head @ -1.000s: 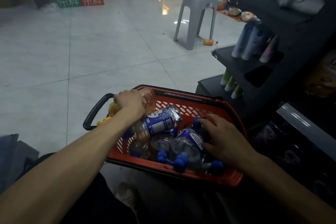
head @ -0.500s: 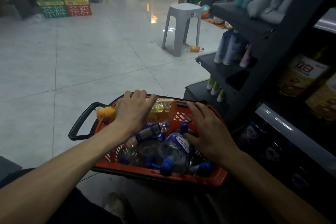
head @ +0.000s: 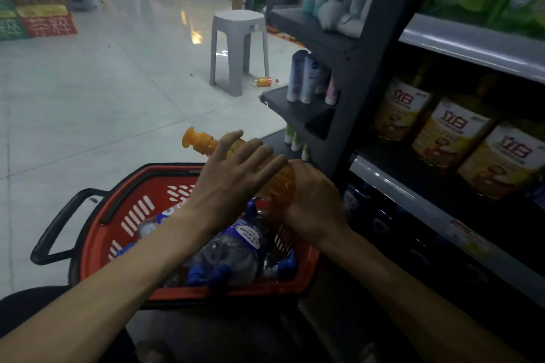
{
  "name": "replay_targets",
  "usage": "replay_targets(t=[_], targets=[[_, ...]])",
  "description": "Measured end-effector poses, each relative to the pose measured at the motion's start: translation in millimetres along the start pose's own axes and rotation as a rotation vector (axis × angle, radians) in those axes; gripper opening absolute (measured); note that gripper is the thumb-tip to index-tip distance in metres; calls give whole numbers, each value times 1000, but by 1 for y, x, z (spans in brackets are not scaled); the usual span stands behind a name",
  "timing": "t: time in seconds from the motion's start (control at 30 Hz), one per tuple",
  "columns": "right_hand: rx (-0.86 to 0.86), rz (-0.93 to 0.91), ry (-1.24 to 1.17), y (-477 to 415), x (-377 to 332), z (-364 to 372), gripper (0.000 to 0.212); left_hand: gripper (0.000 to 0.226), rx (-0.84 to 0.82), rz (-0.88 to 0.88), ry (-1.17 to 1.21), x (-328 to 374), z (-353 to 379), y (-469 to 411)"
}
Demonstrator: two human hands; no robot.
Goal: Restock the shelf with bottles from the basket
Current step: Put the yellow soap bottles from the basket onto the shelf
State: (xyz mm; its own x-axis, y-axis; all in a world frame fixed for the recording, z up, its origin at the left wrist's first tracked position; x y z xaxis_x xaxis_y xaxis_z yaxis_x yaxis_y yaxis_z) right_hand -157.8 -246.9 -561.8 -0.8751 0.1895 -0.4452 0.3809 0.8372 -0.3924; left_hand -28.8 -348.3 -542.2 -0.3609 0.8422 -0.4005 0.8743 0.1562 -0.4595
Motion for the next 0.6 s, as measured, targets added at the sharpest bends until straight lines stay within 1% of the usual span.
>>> replay_targets(t=[0.07,0.13,0.17,0.23,0.3,0.37,0.43,0.47,0.53,0.57,0.6], targets=[[44,55,-73,3,9,-8,56,102,-2,-5,20,6,-1,-7],[72,128,-144,7,17,-15,54,106,30,-33,70,12,-4,-11],[88,174,-184,9,23,-19,56,106,71,-54,109,16,-6,-12],[112,274,-284,12,35,-24,60,96,184,-114,209,21,-14,-13],[117,366,-388,15,47,-28,63,87,283,-232,350,25,-21,-14],[124,419,-454,17,57,-34,63,87,311,-409,525,30,-22,-18],[120,444,-484,18,62,-42,62,92,227,-612,784,34,-20,-23],[128,461,-512,19,66,-47,61,94,136,-707,946,37,-13,-27],[148,489,-576,21,72,-55,62,91,-106,-867,1337,46,-1,-35],[149,495,-614,22,75,-57,65,88,-212,-902,1513,52,4,-40],[143,497,-658,24,77,-59,67,82,-287,-906,1627,58,10,-44]])
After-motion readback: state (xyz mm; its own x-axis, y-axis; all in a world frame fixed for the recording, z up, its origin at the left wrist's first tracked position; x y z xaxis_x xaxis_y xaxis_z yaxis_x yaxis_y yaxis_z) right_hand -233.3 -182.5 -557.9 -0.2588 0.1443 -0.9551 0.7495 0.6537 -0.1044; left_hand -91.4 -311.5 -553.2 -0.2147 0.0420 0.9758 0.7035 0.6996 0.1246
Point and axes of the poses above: each hand's wrist, its own y-axis away from the middle knuckle, its own z-axis out of the palm, x = y × z, the point moved 3 cm from there along -y, towards the middle knuckle
